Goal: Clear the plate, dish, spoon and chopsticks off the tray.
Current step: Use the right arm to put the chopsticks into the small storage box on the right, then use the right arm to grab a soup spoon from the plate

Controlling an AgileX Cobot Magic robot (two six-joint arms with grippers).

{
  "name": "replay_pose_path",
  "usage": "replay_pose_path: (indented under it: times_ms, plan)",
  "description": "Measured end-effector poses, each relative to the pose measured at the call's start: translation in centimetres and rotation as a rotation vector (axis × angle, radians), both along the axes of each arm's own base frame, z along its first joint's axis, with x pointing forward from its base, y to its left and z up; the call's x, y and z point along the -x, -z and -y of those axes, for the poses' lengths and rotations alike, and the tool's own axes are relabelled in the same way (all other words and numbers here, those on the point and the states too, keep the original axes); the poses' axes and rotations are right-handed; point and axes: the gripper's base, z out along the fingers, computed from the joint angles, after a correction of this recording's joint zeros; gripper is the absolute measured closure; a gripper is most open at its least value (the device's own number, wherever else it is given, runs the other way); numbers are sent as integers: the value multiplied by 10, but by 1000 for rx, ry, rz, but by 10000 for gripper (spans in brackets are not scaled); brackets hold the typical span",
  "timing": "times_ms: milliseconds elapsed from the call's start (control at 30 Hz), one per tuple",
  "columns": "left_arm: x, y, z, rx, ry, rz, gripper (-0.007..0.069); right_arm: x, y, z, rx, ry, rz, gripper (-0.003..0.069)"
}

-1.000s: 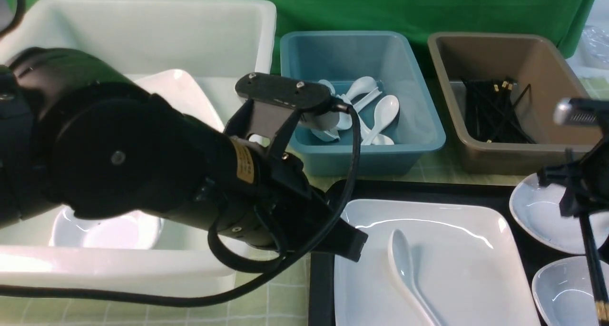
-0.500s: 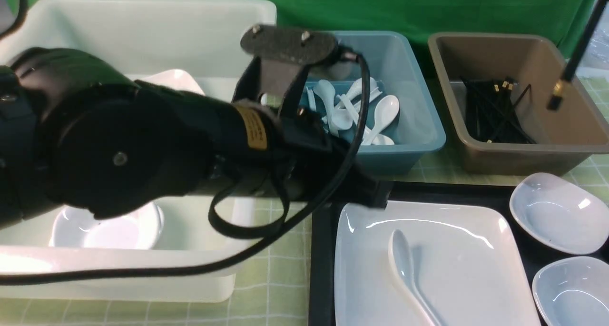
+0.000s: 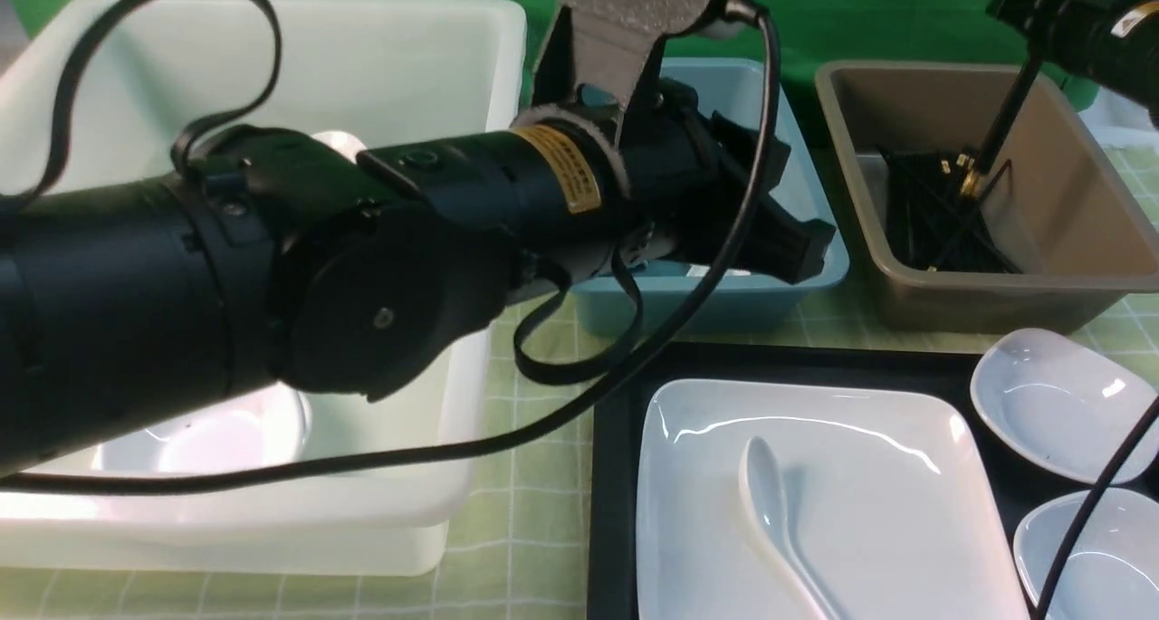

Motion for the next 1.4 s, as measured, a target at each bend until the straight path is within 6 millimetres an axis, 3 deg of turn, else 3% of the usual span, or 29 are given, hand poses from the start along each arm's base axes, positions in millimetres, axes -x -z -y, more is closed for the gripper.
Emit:
replay_pose_path:
  times_ms: [33, 67, 133, 233, 333, 400, 433, 467, 567, 633, 667, 767, 833, 867, 1000, 1133, 1200, 1300, 1400]
  plan:
    - [0, 1, 0, -10, 1, -10, 623, 0, 3, 0, -1, -2, -23, 371]
    - [0, 1, 0, -10, 1, -10, 623, 0, 4, 0, -2, -2, -29, 371]
    - [1, 4, -1, -37, 4, -36, 623, 4, 7, -1, -16, -8, -109, 214]
    - [4, 7, -2, -60, -4, -115, 623, 17, -3, -4, -69, -10, -275, 166]
    - [7, 11, -6, -124, -23, -263, 623, 55, -50, -11, 13, -101, -433, 263]
    - [8, 12, -8, -154, -26, -298, 623, 70, -69, -15, 49, -138, -449, 330]
    - [9, 13, -10, -188, -26, -336, 623, 98, -93, -25, 105, -210, -493, 477]
    - [11, 14, -11, -209, -26, -360, 623, 116, -106, -33, 136, -256, -519, 543]
    - [13, 15, -12, -230, -26, -393, 623, 154, -122, -51, 181, -353, -587, 610]
    - [15, 18, -14, -259, -25, -433, 623, 194, -120, -73, 217, -462, -656, 622]
    - [15, 18, -14, -258, -25, -434, 623, 196, -121, -75, 220, -470, -650, 621]
    - [19, 23, -17, -320, -23, -482, 623, 236, -91, -103, 269, -606, -713, 566]
    - [20, 24, -19, -346, -25, -494, 623, 247, -72, -115, 291, -661, -732, 524]
    - [20, 26, -21, -365, -28, -509, 623, 258, -48, -128, 317, -718, -751, 453]
    - [21, 28, -25, -399, -34, -541, 623, 273, 5, -152, 336, -780, -795, 290]
    - [23, 30, -27, -422, -33, -562, 623, 280, 53, -168, 372, -816, -884, 215]
    - [24, 30, -28, -431, -33, -570, 623, 276, 73, -174, 390, -819, -930, 214]
    - [25, 28, -29, -434, -33, -567, 623, 272, 86, -178, 401, -817, -951, 258]
    - [28, 21, -34, -440, -35, -539, 623, 268, 98, -181, 411, -813, -981, 429]
